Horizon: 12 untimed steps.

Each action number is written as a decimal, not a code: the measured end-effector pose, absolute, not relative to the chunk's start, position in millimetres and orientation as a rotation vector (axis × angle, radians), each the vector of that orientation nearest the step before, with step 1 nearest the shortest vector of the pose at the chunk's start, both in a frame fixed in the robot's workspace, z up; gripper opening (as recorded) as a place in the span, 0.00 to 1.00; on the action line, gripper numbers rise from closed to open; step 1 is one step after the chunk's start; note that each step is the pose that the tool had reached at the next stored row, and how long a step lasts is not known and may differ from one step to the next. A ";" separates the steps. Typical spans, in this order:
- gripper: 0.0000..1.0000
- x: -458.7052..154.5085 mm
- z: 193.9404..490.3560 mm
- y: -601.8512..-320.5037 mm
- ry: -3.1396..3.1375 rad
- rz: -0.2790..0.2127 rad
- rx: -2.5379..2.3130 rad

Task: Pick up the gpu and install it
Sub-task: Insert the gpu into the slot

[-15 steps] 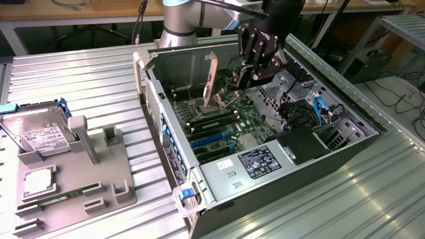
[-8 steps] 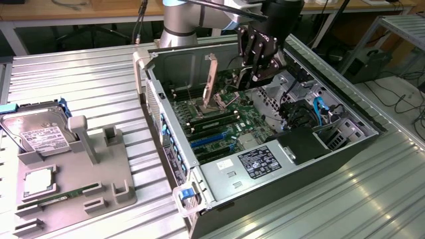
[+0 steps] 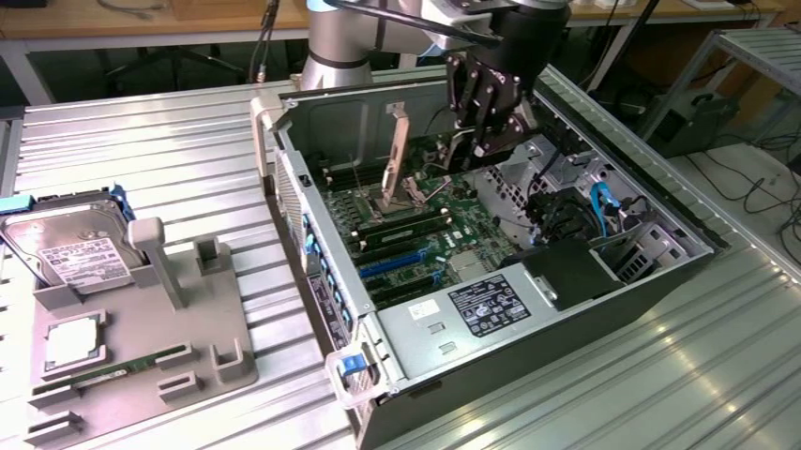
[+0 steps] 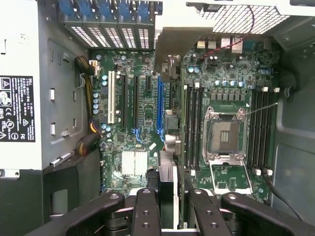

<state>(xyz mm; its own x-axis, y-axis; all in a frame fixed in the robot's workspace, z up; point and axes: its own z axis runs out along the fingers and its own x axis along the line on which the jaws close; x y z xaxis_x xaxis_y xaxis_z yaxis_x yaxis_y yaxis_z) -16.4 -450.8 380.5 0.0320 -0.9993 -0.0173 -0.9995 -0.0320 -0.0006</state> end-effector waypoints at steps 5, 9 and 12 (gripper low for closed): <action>0.28 -18.8 356.1 -448.0 2.211 0.013 -2.218; 0.28 -25.8 348.8 -448.0 2.211 0.013 -2.218; 0.28 -26.6 345.1 -448.0 2.212 0.013 -2.219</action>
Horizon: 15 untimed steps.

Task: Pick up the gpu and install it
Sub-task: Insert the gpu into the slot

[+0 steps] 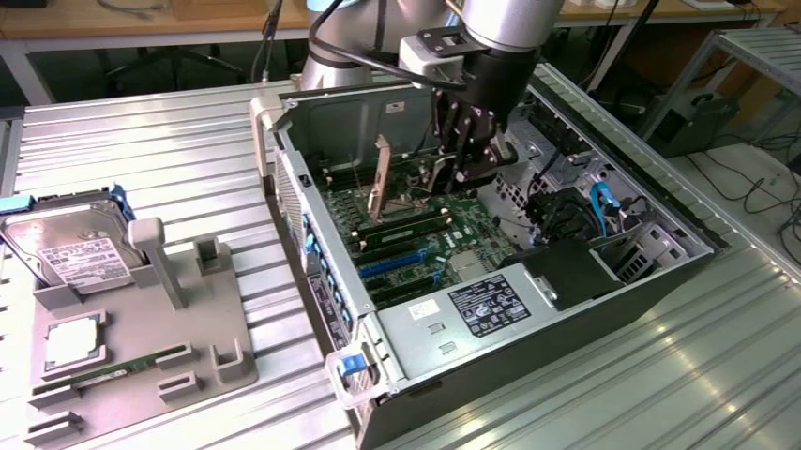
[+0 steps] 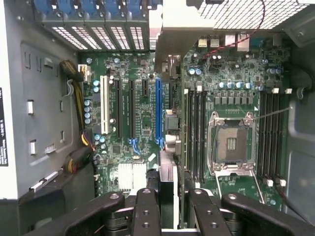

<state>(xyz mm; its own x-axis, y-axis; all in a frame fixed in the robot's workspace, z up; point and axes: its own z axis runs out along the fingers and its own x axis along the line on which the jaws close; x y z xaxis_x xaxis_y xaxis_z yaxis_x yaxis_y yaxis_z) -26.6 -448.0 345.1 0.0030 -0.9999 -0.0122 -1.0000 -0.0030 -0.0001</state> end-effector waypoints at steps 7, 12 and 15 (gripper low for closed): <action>0.28 -26.6 331.5 -448.0 2.211 0.015 -2.219; 0.28 -26.7 324.1 -448.0 2.210 0.015 -2.219; 0.28 -26.6 319.8 -447.5 2.212 0.015 -2.217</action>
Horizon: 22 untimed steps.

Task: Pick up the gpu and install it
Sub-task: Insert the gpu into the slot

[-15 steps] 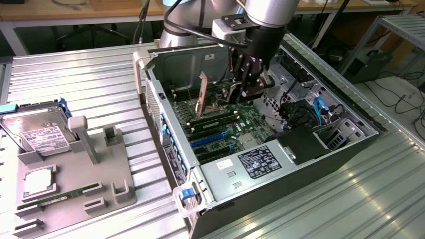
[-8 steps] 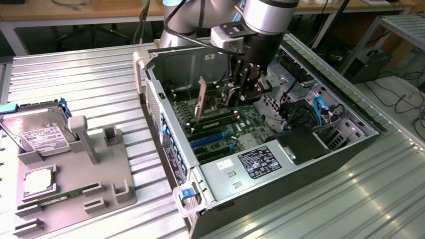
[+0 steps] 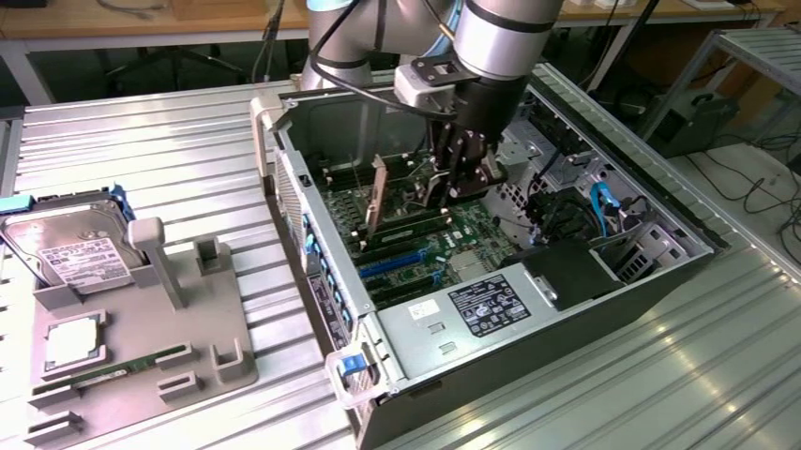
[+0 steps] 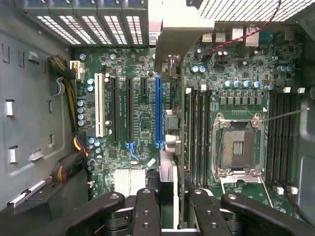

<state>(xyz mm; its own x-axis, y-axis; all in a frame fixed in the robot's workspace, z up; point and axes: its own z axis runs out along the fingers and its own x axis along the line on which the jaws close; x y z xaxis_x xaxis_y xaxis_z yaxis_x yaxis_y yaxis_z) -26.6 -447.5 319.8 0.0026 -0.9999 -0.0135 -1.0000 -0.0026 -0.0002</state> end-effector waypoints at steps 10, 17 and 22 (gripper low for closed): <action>0.28 -31.0 307.3 -446.3 2.222 -0.004 -2.190; 0.28 -36.9 298.8 -446.2 2.221 -0.006 -2.189; 0.28 -37.4 298.0 -446.2 2.221 -0.006 -2.189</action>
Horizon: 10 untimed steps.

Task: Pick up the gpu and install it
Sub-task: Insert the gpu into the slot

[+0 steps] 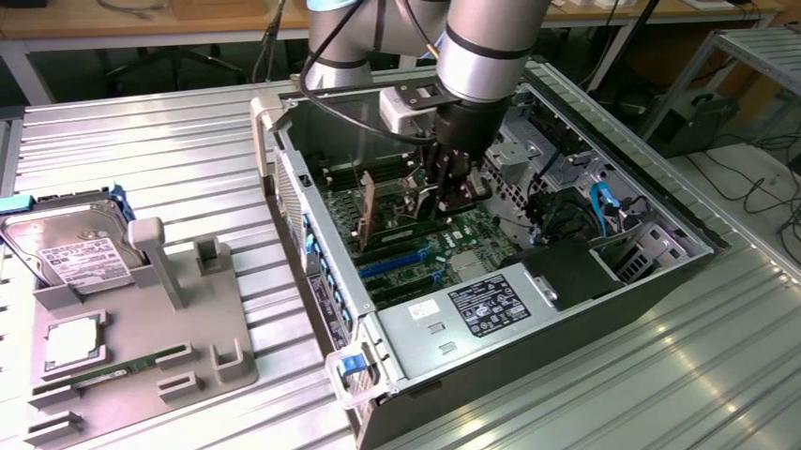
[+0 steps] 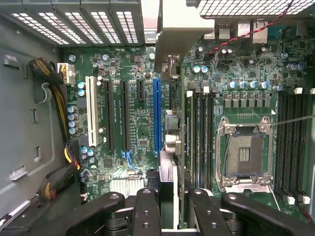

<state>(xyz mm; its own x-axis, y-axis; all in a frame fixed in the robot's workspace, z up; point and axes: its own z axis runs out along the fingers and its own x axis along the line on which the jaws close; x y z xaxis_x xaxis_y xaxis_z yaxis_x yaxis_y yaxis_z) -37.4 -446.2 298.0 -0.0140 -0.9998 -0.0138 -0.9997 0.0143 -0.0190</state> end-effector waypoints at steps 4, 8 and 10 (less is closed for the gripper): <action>0.28 -41.1 297.6 -446.2 2.220 -0.005 -2.189; 0.28 -47.7 296.4 -446.2 2.220 -0.005 -2.189; 0.28 -49.2 295.6 -446.4 2.220 -0.005 -2.189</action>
